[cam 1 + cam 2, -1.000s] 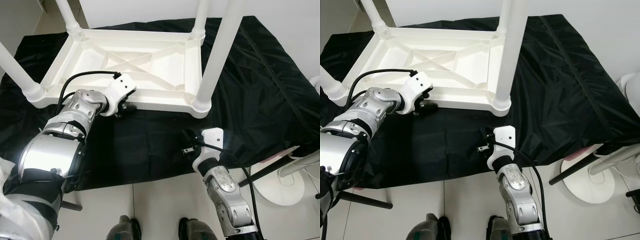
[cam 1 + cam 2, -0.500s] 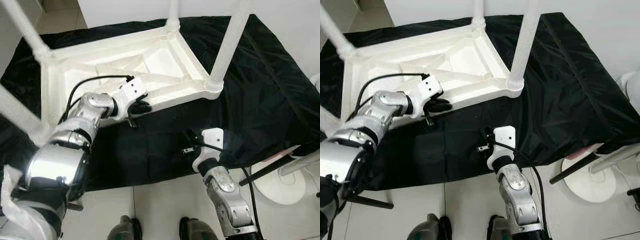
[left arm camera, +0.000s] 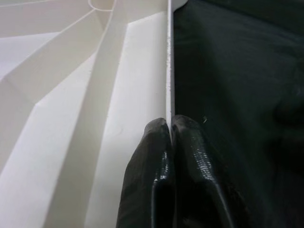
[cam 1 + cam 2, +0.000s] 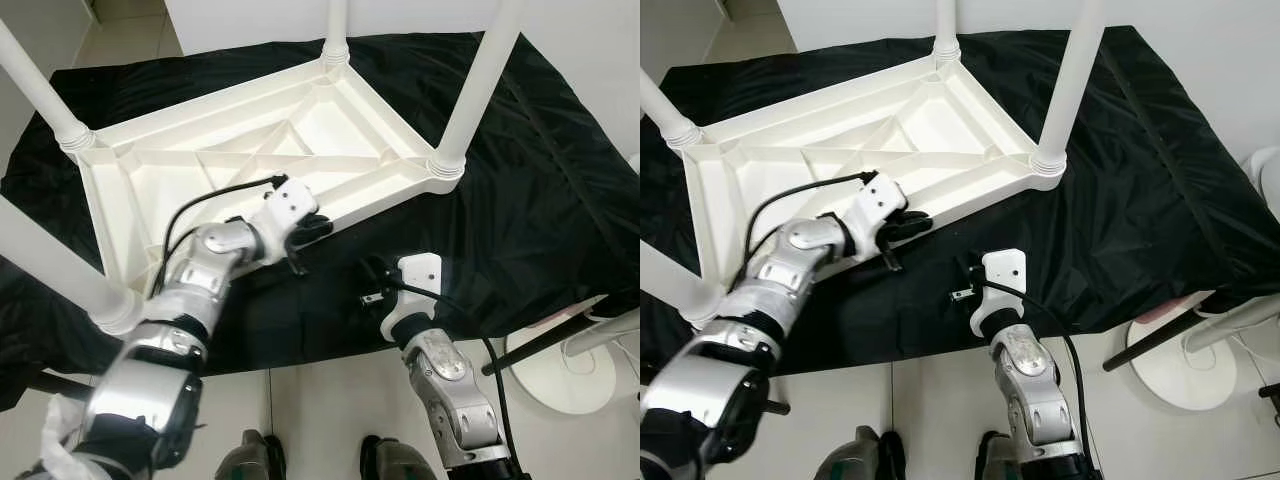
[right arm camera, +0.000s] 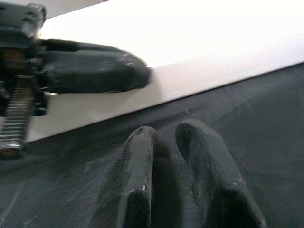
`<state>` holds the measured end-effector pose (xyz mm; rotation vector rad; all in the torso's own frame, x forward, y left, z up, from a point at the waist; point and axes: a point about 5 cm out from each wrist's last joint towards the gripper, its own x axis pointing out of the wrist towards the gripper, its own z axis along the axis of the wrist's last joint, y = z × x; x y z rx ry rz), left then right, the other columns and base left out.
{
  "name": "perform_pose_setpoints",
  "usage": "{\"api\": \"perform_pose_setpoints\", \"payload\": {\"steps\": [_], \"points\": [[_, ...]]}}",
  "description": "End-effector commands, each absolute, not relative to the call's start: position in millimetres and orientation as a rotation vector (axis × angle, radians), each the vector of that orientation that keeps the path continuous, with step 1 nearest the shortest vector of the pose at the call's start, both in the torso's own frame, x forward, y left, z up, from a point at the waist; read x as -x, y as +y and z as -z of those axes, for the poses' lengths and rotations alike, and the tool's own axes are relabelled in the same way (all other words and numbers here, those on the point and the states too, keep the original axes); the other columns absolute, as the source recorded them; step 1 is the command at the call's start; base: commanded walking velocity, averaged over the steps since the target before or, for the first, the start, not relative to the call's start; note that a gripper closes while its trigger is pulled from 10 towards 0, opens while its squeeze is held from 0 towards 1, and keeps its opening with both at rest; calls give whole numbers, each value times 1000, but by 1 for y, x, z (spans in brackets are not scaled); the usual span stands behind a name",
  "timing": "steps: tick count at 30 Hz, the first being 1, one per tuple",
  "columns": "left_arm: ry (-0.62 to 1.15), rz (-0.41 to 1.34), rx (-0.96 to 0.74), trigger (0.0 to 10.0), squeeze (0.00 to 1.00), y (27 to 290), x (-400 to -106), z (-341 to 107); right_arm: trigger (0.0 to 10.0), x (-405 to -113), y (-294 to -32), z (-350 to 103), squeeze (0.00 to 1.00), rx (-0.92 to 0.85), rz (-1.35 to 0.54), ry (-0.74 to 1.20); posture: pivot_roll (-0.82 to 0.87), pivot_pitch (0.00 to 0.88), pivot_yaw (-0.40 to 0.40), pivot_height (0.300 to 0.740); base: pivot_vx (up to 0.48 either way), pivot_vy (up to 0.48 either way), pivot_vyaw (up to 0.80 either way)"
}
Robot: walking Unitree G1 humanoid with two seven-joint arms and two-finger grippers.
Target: Building children table
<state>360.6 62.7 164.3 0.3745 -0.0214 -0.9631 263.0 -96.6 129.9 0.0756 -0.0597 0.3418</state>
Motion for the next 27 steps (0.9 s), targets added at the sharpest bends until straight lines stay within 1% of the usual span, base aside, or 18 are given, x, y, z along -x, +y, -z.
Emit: {"api": "perform_pose_setpoints", "payload": {"steps": [1,2,3,4,10,11,14,15,19,20,21,23,27], "points": [[21,861,-264,10000,0,59,-355,-144,10000,-264,-93,-126,0,-82,-353,-49,-126,138,63,740,0,0,0],[21,861,-264,10000,0,59,-355,-144,10000,-264,-93,-126,0,-82,-353,-49,-126,138,63,740,0,0,0],[-11,863,-226,10000,0,56,-353,-150,10000,-266,-94,-127,0,-78,-353,-52,-122,136,61,740,0,0,0],[-39,862,-184,10000,1000,55,-351,-155,10000,-268,-96,-128,0,-76,-350,-55,-115,136,57,740,0,0,0],[-88,880,-136,10000,1000,57,-344,-165,10000,-271,-100,-129,0,-73,-340,-60,-105,134,52,740,0,0,0],[-123,875,-147,10000,165,62,-338,-170,10000,-274,-102,-129,0,-69,-330,-63,-91,132,41,740,0,0,0],[-123,875,-147,10000,165,62,-338,-170,10000,-274,-102,-129,0,-69,-330,-63,-91,132,41,740,0,0,0],[-151,868,-152,10000,0,67,-332,-175,10000,-277,-105,-130,0,-62,-313,-67,-85,131,36,740,0,0,0],[-176,854,-143,10000,0,72,-327,-180,10000,-281,-107,-131,0,-46,-285,-69,-74,127,31,740,0,0,0],[-216,800,-144,10000,0,76,-324,-184,10000,-287,-111,-133,0,-27,-239,-84,-66,125,24,740,0,0,0],[-216,800,-144,10000,0,76,-324,-184,10000,-287,-111,-133,0,-27,-239,-84,-66,125,24,740,0,0,0],[-273,719,-130,10000,0,81,-318,-188,10000,-290,-116,-137,0,-6,-194,-116,-66,118,19,740,0,0,0],[-292,654,-92,10000,0,88,-310,-188,10000,-290,-123,-139,0,-3,-152,-146,-68,115,23,740,0,0,0]]}}
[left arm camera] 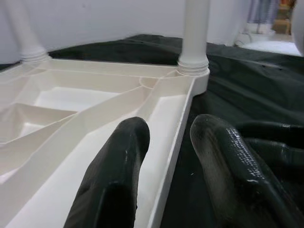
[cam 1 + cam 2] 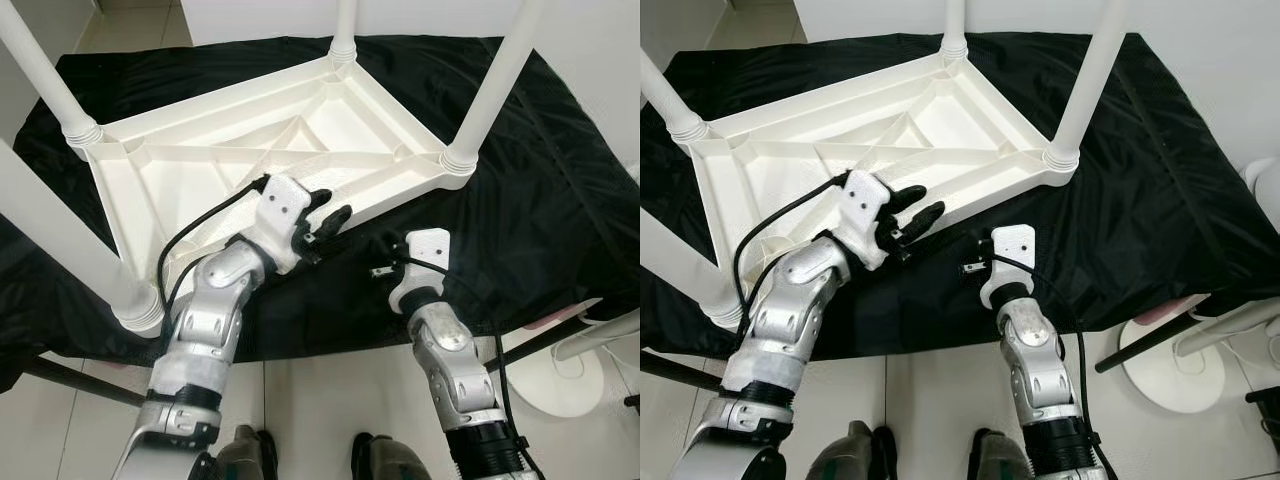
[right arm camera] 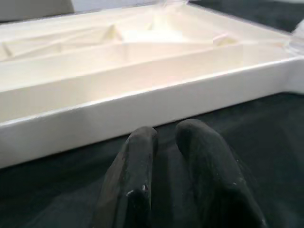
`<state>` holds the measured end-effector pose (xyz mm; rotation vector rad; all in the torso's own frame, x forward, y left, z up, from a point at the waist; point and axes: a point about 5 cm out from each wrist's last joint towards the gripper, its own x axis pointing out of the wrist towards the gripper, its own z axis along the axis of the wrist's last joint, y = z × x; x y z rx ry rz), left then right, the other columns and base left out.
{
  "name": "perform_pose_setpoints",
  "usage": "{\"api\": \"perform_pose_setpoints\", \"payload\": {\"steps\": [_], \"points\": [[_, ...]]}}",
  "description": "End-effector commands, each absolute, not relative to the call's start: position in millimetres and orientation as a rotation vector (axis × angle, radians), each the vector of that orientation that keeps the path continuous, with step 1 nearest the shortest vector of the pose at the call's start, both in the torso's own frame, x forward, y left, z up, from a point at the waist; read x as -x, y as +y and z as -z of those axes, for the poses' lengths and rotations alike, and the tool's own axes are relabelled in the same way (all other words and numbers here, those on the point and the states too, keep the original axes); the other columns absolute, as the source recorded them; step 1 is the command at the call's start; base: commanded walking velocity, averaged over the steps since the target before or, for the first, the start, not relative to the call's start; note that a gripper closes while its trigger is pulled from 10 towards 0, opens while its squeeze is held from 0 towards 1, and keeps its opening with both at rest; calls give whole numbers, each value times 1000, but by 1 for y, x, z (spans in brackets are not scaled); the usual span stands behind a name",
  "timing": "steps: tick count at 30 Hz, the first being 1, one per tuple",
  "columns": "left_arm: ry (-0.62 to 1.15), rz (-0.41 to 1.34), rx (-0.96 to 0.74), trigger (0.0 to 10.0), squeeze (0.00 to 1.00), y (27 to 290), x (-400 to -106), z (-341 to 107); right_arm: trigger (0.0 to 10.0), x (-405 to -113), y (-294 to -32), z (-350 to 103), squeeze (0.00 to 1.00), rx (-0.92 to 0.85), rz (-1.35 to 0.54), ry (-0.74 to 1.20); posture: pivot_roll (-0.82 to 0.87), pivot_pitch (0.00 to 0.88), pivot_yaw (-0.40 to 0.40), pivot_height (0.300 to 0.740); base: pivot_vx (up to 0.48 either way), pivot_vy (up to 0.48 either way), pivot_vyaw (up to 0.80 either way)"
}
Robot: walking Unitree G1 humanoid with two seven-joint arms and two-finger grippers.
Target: Building children table
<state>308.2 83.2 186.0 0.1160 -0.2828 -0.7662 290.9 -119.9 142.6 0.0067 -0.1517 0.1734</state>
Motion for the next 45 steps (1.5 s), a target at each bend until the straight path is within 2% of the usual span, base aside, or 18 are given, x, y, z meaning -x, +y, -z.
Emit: {"api": "perform_pose_setpoints", "payload": {"steps": [1,3,10,12,14,18,21,24,26,30,34,45], "points": [[-299,627,-80,10000,0,91,-306,-188,10000,-290,-126,-140,0,1,-130,-156,-68,115,23,740,0,0,0],[-304,592,-77,10000,0,103,-296,-186,10000,-292,-136,-143,0,5,-58,-184,-70,102,34,740,0,0,0],[-315,606,-96,10000,0,115,-280,-187,10000,-295,-144,-145,0,4,-5,-203,-71,96,40,740,0,0,0],[-315,606,-96,10000,0,115,-280,-187,10000,-295,-144,-145,0,4,-5,-203,-71,96,40,740,0,0,0],[-285,697,-136,10000,0,123,-255,-187,10000,-298,-141,-144,0,-4,-3,-200,-31,86,42,740,0,0,0],[-258,739,-203,10000,0,134,-232,-185,10000,-302,-133,-141,0,-10,-25,-192,1,86,29,740,0,0,0],[-258,745,-225,10000,0,138,-227,-185,10000,-303,-131,-140,0,-12,-31,-191,1,86,29,740,0,0,0],[-248,746,-288,10000,0,152,-215,-184,10000,-305,-126,-139,0,-16,-48,-190,28,88,16,740,0,0,0],[-171,790,-369,10000,0,172,-203,-178,10000,-307,-123,-138,0,-16,-60,-190,40,89,10,740,0,0,0],[-105,823,-412,10000,0,188,-196,-175,10000,-309,-122,-138,0,-14,-67,-191,48,89,7,740,0,0,0],[15,794,-469,10000,0,224,-181,-178,10000,-312,-122,-138,0,-11,-70,-194,56,89,7,740,0,0,0],[172,689,-525,10000,0,275,-175,-187,10000,-313,-123,-137,0,-12,-63,-199,55,88,9,740,0,0,0]]}}
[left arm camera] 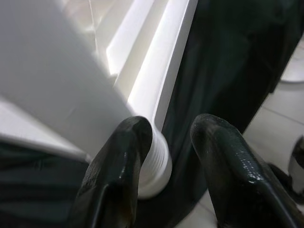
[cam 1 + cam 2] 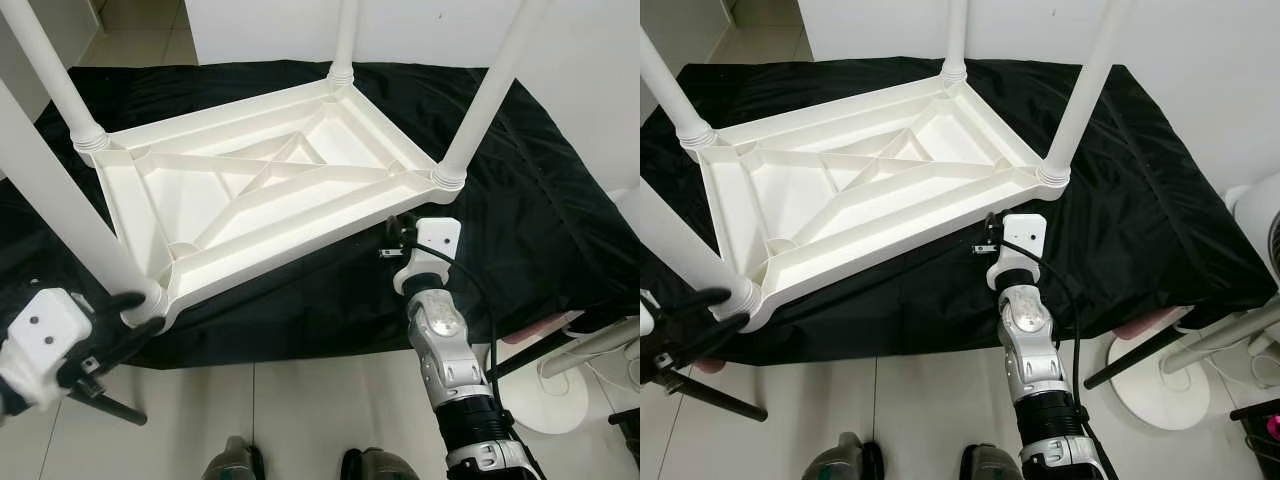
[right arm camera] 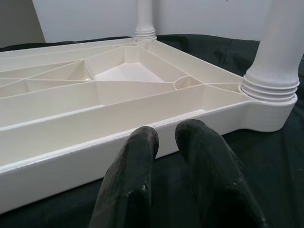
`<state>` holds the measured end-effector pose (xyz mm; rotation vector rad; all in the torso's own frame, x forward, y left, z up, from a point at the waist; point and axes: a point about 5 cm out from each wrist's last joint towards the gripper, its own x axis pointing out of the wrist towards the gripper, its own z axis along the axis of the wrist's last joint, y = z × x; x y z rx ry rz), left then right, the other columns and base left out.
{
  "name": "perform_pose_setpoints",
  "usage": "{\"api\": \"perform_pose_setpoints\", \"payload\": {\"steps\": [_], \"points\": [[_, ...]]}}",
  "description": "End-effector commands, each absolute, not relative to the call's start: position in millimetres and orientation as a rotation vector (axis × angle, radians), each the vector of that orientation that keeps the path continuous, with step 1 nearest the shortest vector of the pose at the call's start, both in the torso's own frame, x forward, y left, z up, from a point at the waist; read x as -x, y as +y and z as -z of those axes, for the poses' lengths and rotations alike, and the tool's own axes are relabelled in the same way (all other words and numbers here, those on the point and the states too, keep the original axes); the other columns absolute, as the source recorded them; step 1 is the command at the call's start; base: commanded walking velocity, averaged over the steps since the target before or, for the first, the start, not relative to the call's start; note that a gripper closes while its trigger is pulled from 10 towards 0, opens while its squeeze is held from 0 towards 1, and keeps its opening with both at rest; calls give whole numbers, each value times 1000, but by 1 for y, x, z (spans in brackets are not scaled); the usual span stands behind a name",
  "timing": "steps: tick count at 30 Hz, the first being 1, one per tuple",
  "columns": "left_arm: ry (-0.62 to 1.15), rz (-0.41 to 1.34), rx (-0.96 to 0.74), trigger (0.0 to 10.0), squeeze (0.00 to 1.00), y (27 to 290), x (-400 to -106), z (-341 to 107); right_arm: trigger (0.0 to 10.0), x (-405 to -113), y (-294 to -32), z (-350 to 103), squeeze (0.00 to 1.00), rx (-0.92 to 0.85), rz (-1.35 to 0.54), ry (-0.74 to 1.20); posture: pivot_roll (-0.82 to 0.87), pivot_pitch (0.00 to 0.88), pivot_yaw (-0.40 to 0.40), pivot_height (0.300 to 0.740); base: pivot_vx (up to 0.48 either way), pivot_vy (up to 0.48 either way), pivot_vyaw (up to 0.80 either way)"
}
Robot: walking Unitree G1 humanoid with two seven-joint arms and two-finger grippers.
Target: Building children table
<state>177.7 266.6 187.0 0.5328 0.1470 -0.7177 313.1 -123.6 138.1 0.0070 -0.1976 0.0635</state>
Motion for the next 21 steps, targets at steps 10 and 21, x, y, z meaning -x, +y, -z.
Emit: {"api": "perform_pose_setpoints", "payload": {"steps": [10,21], "points": [[376,504,-649,10000,0,337,-180,-194,10000,-314,-123,-136,0,-4,-62,-207,35,79,13,740,0,0,0],[40,-88,-681,10000,0,370,-242,-229,10000,-315,-120,-135,0,-2,-73,-204,36,69,-1,740,0,0,0]]}}
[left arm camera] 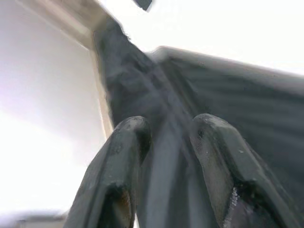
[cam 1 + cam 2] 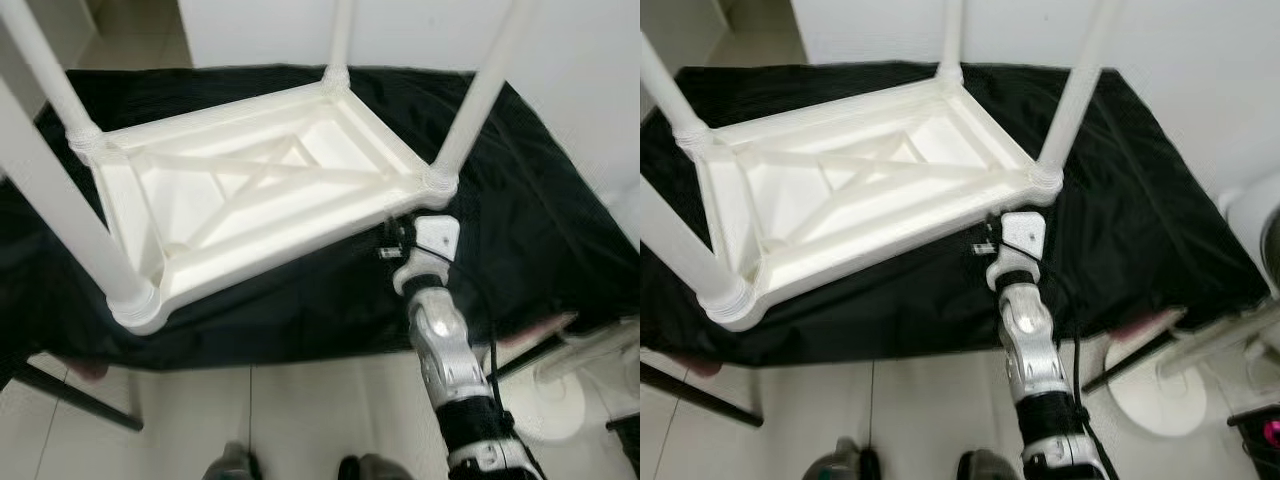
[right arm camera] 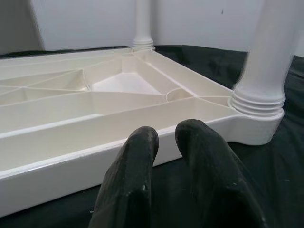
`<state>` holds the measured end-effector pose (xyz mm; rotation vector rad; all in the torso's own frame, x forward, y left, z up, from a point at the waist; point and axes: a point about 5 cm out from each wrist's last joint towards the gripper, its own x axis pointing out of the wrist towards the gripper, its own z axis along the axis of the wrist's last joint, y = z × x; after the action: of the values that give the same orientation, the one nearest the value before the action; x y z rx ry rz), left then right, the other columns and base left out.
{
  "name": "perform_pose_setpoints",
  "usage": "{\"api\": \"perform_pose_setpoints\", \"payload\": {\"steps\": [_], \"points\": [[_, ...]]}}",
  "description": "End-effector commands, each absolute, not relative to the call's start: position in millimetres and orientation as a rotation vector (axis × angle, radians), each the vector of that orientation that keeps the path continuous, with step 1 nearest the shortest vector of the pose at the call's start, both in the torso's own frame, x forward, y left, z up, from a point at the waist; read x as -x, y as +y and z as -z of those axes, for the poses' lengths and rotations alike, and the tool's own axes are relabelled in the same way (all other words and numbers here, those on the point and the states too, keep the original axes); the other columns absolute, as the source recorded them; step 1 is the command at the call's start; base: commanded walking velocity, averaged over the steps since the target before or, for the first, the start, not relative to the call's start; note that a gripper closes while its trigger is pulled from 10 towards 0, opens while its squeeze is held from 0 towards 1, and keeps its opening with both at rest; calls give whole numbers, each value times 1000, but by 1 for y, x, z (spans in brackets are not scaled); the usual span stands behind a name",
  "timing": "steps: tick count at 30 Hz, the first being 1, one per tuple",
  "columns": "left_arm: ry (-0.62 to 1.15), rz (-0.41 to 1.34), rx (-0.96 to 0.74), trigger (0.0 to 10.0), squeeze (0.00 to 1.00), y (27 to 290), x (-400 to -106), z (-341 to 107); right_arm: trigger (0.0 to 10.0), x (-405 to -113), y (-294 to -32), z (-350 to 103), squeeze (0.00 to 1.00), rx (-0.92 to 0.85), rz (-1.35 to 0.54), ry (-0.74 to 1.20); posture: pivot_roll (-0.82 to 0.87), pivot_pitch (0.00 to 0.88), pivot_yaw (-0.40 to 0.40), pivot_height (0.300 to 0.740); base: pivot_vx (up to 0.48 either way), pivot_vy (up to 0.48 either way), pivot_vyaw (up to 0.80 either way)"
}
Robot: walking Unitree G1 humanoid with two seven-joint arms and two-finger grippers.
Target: Building children table
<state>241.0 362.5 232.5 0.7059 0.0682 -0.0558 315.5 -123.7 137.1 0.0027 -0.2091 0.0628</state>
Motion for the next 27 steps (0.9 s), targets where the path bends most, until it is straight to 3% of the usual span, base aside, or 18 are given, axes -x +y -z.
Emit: {"api": "perform_pose_setpoints", "payload": {"steps": [1,2,6,19,21,22,27], "points": [[-2,-113,-543,10000,0,365,-250,-225,10000,-315,-118,-135,0,-4,-79,-201,31,68,-3,740,0,0,0],[-2,-113,-543,10000,0,365,-250,-225,10000,-315,-118,-135,0,-4,-79,-201,31,68,-3,740,0,0,0],[-53,-146,-287,10000,0,358,-264,-211,10000,-316,-117,-131,0,10,-68,-172,19,68,-6,740,0,0,0],[-66,-108,-168,10000,0,334,-285,-194,10000,-327,-123,-128,0,55,46,-123,2,84,-9,740,0,0,0],[-56,-78,-138,10000,0,322,-290,-188,10000,-332,-129,-125,0,48,112,-81,-8,94,-17,740,0,0,0],[-52,39,-47,10000,0,287,-296,-174,10000,-340,-143,-112,0,30,258,10,-4,102,-35,740,0,0,0],[-64,155,-3,10000,0,258,-297,-167,10000,-344,-146,-108,0,-10,285,42,-7,103,-40,740,0,0,0]]}}
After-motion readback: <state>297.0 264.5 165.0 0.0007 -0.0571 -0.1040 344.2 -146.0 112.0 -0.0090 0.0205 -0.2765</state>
